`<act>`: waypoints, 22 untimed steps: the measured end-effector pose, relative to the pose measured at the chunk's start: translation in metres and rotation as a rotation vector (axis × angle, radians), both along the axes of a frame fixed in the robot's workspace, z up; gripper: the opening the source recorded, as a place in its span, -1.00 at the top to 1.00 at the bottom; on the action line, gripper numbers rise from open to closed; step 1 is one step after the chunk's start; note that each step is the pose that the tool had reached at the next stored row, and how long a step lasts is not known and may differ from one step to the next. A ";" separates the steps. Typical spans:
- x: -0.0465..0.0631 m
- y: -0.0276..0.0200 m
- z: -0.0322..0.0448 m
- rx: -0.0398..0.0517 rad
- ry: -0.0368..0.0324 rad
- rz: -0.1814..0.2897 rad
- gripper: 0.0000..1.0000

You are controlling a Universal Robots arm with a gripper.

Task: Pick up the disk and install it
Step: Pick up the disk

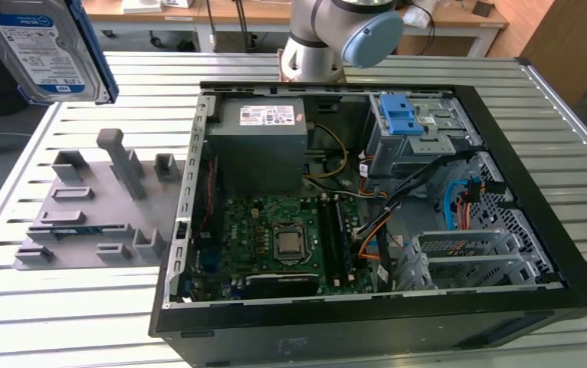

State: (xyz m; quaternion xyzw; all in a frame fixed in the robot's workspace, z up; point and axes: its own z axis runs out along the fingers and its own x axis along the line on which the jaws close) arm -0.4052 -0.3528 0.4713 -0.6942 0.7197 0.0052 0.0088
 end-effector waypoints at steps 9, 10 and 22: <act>0.000 -0.0050 0.0000 0.0000 0.0000 0.019 0.27; 0.000 -0.0060 0.0000 0.0000 0.0000 0.020 0.27; 0.012 -0.0124 0.0000 0.0004 -0.0001 0.021 0.27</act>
